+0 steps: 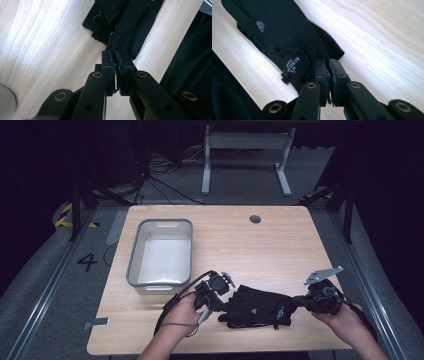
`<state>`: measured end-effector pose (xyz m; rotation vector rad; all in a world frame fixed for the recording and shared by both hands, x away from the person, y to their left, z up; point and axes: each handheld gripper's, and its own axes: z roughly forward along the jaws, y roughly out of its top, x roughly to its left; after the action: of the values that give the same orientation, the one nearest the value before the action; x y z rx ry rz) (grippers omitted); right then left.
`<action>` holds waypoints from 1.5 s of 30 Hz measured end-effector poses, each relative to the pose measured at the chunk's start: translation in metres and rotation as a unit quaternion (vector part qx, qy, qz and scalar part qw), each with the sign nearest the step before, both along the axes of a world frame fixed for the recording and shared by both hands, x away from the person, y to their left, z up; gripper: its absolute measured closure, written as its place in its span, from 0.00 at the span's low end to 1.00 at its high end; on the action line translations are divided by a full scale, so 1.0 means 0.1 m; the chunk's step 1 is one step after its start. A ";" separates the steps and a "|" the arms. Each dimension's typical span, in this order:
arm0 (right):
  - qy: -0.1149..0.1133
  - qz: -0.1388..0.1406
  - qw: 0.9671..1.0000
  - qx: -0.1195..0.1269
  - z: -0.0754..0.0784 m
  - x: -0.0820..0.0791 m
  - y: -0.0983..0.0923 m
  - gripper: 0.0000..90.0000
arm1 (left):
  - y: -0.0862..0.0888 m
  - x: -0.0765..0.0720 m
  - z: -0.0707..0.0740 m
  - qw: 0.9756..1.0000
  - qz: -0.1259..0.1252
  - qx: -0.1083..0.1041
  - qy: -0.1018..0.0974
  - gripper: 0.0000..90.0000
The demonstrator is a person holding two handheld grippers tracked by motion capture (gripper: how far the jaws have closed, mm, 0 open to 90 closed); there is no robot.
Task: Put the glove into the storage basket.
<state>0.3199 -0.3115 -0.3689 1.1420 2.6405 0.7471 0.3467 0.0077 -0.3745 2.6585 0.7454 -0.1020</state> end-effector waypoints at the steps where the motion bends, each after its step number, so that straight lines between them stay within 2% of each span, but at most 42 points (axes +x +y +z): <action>1: -0.004 -0.001 1.000 0.002 0.02 0.00 0.00 0.96 | 0.00 -0.01 0.01 1.000 0.001 -0.002 -0.001 0.95; 9: -0.017 0.004 1.000 0.008 0.08 0.05 0.04 0.95 | 0.03 -0.08 0.01 1.000 0.000 0.003 0.010 0.96; 17: -0.021 0.010 1.000 0.010 0.12 0.09 0.08 0.95 | 0.04 -0.14 0.00 1.000 -0.006 0.008 0.024 0.96; 28: -0.022 0.010 1.000 0.004 0.18 0.02 0.11 0.95 | 0.04 -0.14 -0.03 0.999 -0.011 0.008 0.037 0.95; 34: -0.009 0.006 1.000 -0.001 0.11 0.06 0.12 0.95 | -0.01 -0.12 -0.09 0.998 -0.020 0.023 0.048 0.95; 43: 0.004 0.004 1.000 -0.011 -0.05 0.15 0.15 0.95 | -0.06 -0.04 -0.24 0.997 -0.015 0.034 0.064 0.95; 45: 0.005 0.004 1.000 -0.012 -0.07 0.17 0.15 0.95 | -0.06 -0.02 -0.27 0.998 -0.009 0.035 0.059 0.95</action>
<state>0.3368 -0.2960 -0.3761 1.1337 2.6569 0.7118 0.3449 0.0020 -0.4010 2.7448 0.7763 -0.2443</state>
